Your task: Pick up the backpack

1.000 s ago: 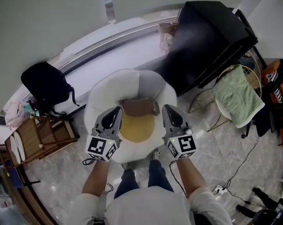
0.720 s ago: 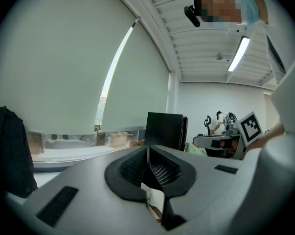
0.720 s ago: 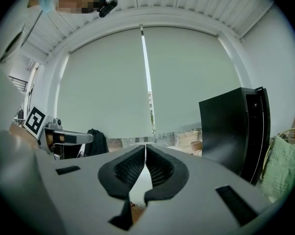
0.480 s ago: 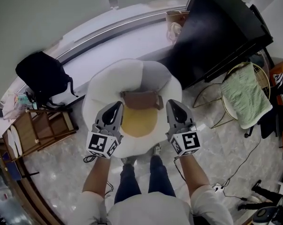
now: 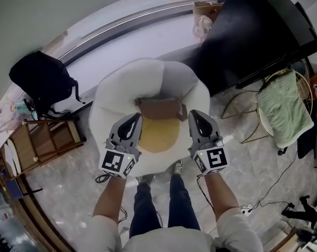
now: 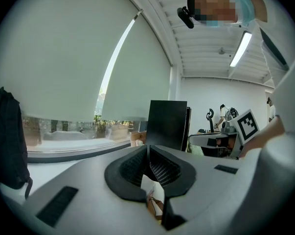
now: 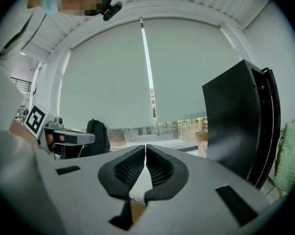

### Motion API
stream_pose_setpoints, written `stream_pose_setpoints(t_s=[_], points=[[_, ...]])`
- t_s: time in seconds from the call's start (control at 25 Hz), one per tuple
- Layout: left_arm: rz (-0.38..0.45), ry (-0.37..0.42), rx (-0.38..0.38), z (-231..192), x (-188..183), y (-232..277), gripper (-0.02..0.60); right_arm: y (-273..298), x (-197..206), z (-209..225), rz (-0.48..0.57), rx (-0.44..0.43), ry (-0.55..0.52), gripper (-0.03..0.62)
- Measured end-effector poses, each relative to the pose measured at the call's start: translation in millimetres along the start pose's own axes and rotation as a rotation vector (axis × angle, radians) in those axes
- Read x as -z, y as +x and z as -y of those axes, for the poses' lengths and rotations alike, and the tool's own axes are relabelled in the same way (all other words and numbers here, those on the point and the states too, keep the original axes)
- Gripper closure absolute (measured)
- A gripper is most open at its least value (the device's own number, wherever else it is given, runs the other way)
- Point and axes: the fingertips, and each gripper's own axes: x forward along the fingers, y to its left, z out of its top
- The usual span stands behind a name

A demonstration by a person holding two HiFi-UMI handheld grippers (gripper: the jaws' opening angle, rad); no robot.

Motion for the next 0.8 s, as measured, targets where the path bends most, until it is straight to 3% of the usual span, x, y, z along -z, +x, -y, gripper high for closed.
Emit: stream_pose_setpoints(t_s=[0.8], points=[[-0.044, 0.017, -0.021, -40.9, 101.3, 40.0, 0.54, 47.0, 108.7, 19.1, -0.037, -0.049, -0.009, 0.565]])
